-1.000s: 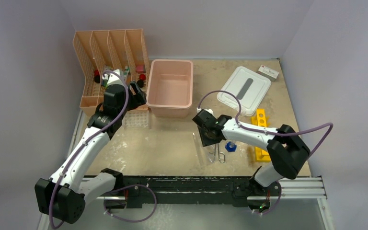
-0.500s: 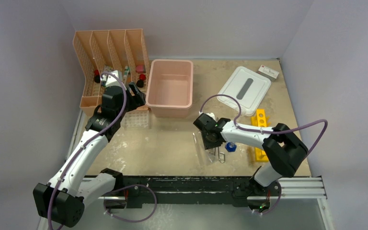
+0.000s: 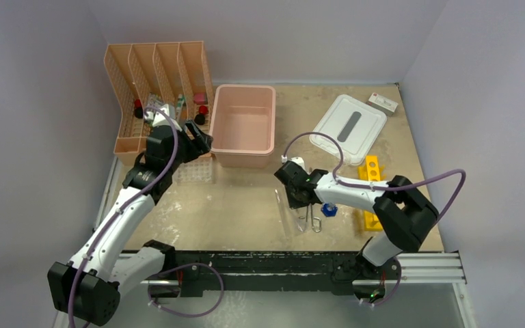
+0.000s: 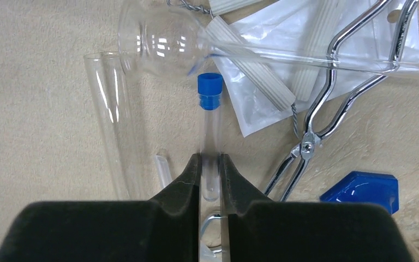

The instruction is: Organize the chemistry lab equipment

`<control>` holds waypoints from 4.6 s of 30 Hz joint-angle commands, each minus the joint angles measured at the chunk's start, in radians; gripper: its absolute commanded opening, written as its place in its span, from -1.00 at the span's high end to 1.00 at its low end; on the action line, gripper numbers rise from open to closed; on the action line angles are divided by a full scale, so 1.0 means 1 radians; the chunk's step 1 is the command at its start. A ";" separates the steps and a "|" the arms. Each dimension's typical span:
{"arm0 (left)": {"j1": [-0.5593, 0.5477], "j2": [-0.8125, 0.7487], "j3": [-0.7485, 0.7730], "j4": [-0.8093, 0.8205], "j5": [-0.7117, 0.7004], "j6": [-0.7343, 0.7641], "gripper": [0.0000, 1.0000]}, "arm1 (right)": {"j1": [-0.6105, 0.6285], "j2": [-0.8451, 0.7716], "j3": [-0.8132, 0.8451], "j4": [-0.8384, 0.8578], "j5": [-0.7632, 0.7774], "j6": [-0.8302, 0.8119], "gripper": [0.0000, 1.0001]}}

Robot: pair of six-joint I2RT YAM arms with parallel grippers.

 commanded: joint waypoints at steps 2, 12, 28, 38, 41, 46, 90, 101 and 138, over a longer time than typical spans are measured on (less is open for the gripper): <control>0.005 -0.004 -0.036 0.098 0.192 -0.110 -0.41 | -0.002 -0.106 -0.023 0.051 0.066 -0.045 0.83; -0.017 0.077 -0.041 0.296 0.481 -0.244 -0.50 | -0.002 -0.427 0.026 0.168 -0.009 -0.193 0.78; -0.047 0.242 0.179 0.417 0.780 -0.245 -0.49 | -0.003 -0.336 0.363 0.256 -0.235 -0.414 0.71; -0.047 0.242 0.278 0.033 0.723 0.027 -0.52 | -0.003 -0.253 0.409 0.270 -0.312 -0.485 0.70; -0.047 0.274 0.292 0.009 0.790 0.014 -0.29 | -0.002 -0.238 0.411 0.269 -0.338 -0.526 0.70; -0.047 0.245 0.266 0.076 0.825 -0.039 -0.12 | -0.002 -0.214 0.427 0.268 -0.363 -0.577 0.70; -0.044 0.252 0.396 -0.227 0.421 0.039 1.00 | -0.004 -0.188 0.409 0.315 -0.418 -0.590 -0.36; -0.044 0.085 0.293 -0.379 -0.275 0.151 1.00 | -0.015 -0.215 0.381 0.355 -0.390 -0.491 -0.38; 0.043 0.171 -0.251 0.339 -0.450 0.227 1.00 | -0.019 -0.239 0.291 0.436 -0.322 -0.444 -0.38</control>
